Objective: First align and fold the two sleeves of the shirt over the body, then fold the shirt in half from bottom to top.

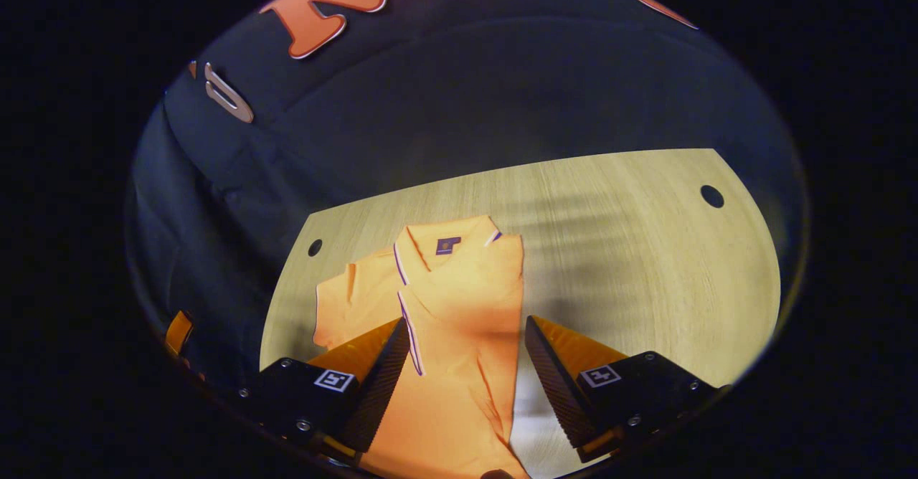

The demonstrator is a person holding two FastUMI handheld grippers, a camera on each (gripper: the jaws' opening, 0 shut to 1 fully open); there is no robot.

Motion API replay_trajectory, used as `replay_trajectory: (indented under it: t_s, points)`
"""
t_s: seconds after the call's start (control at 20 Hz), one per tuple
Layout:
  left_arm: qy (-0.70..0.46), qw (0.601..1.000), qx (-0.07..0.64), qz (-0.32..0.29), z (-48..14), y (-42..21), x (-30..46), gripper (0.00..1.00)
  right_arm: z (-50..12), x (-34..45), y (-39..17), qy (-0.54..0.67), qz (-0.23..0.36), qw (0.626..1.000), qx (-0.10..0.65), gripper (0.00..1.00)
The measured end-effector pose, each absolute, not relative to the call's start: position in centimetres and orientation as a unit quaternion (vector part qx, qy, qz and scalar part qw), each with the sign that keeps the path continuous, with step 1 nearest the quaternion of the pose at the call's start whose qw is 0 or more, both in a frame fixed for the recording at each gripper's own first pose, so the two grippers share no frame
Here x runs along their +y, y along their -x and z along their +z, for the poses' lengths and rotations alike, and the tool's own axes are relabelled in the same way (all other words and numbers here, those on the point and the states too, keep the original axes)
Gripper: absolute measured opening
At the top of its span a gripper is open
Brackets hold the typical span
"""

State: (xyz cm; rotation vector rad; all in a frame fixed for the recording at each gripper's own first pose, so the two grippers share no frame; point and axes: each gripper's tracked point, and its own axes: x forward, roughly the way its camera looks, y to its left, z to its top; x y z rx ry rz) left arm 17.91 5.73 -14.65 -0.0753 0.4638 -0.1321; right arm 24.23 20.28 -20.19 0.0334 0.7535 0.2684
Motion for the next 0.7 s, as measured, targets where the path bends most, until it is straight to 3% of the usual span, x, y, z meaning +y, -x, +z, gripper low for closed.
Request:
replay_trajectory:
  t_s: [0.45,0.7]
  points:
    - [0.170,0.914,0.359,-0.081,-18.4,-19.3,1.7,0.98,-18.7,9.1,-19.6,-0.025,0.056,0.940,0.334,0.99]
    - [0.171,0.883,0.432,-0.064,-22.0,-20.8,0.2,0.98,-17.5,4.9,-16.6,-0.047,0.038,0.948,0.313,0.98]
